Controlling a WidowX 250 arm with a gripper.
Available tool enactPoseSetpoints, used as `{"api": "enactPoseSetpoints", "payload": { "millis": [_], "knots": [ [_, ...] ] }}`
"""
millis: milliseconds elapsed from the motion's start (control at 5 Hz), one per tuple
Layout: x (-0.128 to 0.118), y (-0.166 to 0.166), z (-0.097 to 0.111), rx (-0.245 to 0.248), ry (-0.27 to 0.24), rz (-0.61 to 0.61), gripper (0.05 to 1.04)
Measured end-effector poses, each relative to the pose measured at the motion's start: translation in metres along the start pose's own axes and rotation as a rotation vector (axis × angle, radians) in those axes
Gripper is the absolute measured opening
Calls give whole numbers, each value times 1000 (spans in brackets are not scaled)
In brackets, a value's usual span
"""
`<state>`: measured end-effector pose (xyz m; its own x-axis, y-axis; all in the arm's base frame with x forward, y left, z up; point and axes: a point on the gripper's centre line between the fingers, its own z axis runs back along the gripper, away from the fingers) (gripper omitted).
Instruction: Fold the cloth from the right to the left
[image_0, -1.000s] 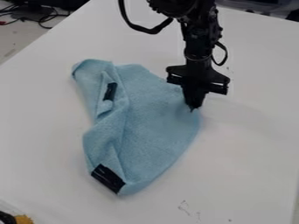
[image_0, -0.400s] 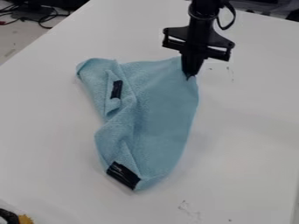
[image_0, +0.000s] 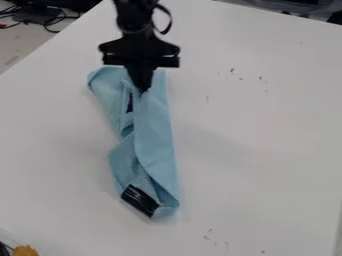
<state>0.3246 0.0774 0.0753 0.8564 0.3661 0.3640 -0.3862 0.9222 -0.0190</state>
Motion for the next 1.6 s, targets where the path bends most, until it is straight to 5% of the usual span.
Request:
{"api": "enactPoseSetpoints", "payload": {
  "millis": [400, 1000, 1200, 1400, 1600],
  "knots": [
    [-20, 66, -4, -6, -30, 81, 59],
    [-40, 85, -45, -46, 36, 10, 83],
    [-44, 96, -45, -14, 53, -11, 239],
    [-49, 101, -40, 17, 106, -30, 499],
    [-41, 117, -25, 67, 107, -42, 799]
  ]
}}
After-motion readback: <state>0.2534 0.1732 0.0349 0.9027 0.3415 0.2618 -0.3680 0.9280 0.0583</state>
